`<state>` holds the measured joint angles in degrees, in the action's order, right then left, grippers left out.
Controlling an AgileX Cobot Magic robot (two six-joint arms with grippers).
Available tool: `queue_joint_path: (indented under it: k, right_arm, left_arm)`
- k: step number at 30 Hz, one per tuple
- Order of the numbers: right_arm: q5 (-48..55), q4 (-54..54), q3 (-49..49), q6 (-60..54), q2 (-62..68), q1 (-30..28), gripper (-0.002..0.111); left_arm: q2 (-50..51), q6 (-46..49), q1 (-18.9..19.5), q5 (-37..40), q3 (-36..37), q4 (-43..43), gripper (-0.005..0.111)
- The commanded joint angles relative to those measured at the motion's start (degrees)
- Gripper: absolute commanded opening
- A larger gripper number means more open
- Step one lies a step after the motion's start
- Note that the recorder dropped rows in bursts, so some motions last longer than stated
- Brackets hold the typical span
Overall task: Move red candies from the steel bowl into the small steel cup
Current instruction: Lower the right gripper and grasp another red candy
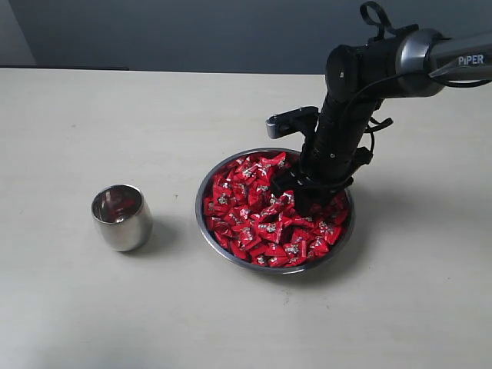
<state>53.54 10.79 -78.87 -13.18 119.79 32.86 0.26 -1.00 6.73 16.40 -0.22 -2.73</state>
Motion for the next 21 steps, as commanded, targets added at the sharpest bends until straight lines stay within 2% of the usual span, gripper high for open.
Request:
queue_joint_path:
  k: [1,3,7,21]
  right_arm:
    - [-0.53,-0.36,-0.23,-0.21,0.11,-0.21,0.039]
    - [-0.76,-0.36,-0.23,-0.21,0.11,-0.21,0.031]
    - [-1.44,-0.36,-0.23,-0.21,0.11,-0.21,0.001]
    - [-1.80,-0.87,-0.23,-0.24,-2.18,-0.21,0.000]
  left_arm:
    - [-0.26,-0.11,0.03,-0.11,0.22,0.16,0.000]
    - [-0.26,-0.11,0.03,-0.11,0.22,0.16,0.000]
    - [-0.26,-0.11,0.03,-0.11,0.22,0.16,0.000]
    - [-0.26,-0.11,0.03,-0.11,0.22,0.16,0.000]
